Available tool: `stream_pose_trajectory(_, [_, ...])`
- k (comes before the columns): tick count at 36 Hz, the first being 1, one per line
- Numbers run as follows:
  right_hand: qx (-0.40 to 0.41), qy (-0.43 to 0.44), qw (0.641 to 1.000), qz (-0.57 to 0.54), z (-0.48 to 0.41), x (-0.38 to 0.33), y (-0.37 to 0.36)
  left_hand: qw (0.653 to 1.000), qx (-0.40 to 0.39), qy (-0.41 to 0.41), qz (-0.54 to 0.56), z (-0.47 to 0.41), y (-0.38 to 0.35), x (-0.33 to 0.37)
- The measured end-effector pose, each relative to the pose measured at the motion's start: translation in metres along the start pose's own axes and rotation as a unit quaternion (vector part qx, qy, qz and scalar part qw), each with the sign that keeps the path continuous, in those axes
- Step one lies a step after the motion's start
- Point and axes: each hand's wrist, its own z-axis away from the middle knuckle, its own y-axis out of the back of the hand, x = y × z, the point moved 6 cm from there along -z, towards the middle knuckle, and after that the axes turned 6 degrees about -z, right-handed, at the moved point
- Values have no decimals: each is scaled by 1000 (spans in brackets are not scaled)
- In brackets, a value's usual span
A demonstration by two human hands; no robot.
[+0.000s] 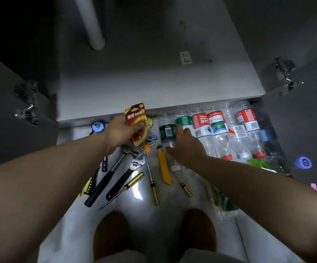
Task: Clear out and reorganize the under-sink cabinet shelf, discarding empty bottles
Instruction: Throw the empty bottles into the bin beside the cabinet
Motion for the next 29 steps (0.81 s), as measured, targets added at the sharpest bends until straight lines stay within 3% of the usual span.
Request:
stream_pose_trajectory(5, [24,13,998,52,-9,-13,-12,999,4,4,34,4,9,-7])
stream_pose_trajectory(14, [22,-36,998,38,-14,-17,-21,999,-41,20,22,4,13,-11])
stream_pose_trajectory(21, [-46,-108,989,-95,9,4,16,992,-92,0,-89,16,19,35])
stream_pose_trajectory(29, [2,-150,949,-279,79,27,114,981,-131,-83,-115,76,-20,125])
